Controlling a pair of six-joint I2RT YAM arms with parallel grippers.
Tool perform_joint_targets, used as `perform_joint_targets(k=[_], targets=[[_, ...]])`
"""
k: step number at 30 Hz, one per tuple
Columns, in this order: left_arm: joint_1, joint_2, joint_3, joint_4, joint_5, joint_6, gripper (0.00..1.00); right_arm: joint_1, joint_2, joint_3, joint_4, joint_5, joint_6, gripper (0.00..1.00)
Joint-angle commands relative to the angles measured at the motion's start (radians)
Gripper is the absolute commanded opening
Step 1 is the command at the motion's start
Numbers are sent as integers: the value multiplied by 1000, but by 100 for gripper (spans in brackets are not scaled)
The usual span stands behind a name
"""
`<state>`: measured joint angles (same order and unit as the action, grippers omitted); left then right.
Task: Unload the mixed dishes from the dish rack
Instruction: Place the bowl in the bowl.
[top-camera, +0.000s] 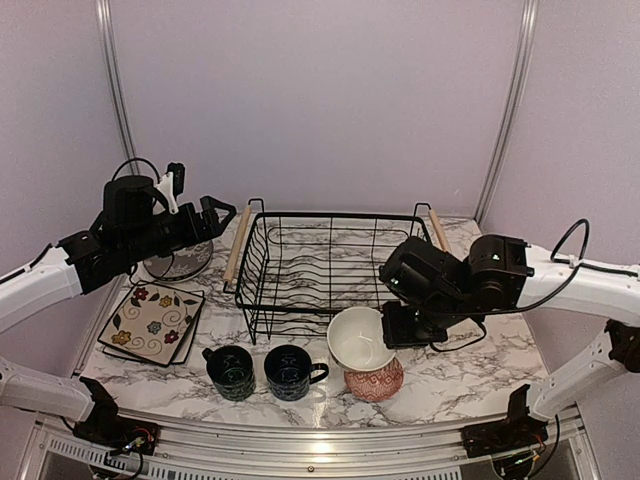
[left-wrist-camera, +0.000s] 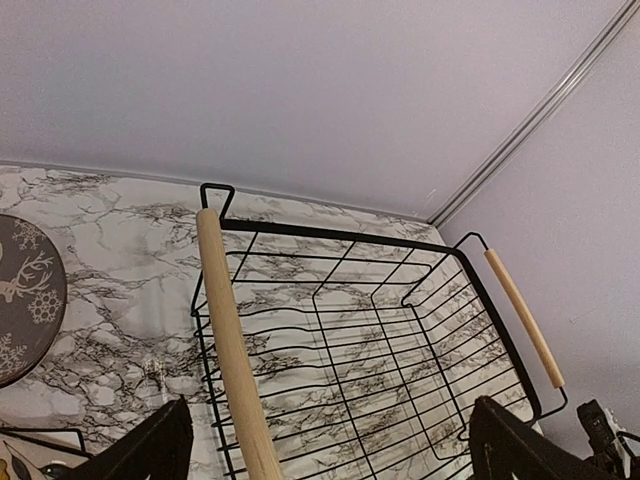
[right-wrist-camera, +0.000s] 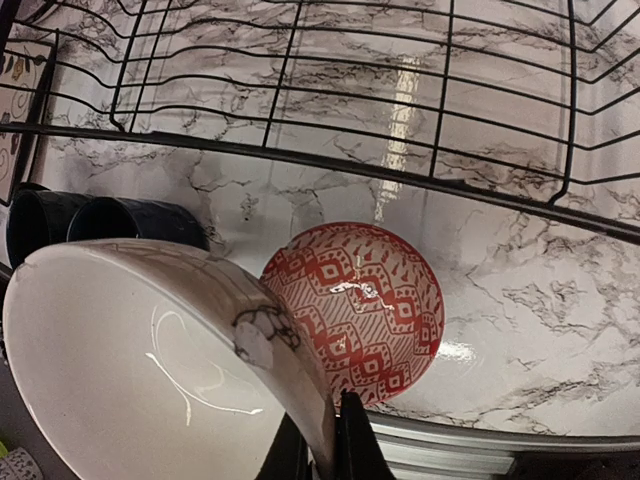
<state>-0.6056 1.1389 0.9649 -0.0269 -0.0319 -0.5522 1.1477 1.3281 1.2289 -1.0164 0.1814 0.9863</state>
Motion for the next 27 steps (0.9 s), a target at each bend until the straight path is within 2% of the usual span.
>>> perform_joint_targets(k=[1, 12, 27], targets=[[6, -54, -51, 18, -18, 0, 99, 50, -4, -25, -24, 61, 91, 0], [6, -139, -124, 18, -25, -30, 99, 92, -34, -147, 13, 104, 213, 0], [6, -116, -140, 54, -11, -37, 99, 99, -96, -228, 79, 82, 323, 0]])
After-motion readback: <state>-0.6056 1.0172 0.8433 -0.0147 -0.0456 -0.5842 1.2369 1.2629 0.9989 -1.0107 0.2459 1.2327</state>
